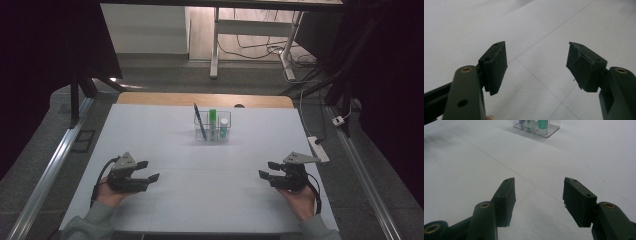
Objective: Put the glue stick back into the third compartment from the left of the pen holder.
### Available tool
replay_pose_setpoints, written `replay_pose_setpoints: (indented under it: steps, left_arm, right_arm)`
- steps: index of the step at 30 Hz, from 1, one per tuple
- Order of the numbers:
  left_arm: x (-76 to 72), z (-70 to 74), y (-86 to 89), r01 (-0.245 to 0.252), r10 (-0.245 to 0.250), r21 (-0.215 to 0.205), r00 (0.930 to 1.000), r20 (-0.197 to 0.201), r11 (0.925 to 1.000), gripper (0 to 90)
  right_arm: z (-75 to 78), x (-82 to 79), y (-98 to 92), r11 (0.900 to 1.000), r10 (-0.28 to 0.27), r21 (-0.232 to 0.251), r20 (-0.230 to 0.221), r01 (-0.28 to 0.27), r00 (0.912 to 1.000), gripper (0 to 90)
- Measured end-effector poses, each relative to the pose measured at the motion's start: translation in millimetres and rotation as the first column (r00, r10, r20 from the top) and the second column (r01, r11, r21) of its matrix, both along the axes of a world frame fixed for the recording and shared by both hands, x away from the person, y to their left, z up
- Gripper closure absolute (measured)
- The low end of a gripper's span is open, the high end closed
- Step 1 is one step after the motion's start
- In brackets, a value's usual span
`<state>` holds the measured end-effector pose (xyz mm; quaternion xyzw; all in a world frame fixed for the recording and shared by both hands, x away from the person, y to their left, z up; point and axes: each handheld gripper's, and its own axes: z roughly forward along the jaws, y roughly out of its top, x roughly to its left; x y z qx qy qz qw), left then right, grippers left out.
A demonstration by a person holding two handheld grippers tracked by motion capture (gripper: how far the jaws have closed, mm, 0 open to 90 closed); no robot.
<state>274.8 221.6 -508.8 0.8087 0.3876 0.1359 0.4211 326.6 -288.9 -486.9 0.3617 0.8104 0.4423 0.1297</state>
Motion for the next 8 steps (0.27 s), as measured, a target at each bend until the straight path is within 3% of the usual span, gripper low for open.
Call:
replay_pose_setpoints:
  steps: [8]
  left_arm:
    - [-0.4,0.3,0.2,-0.002,0.002,-0.002,1.0000,0.004,1.0000,32.4]
  right_arm:
    - [-0.9,-0.7,-1.8,1.000,0.002,0.008,-0.001,-0.002,1.0000,41.9]
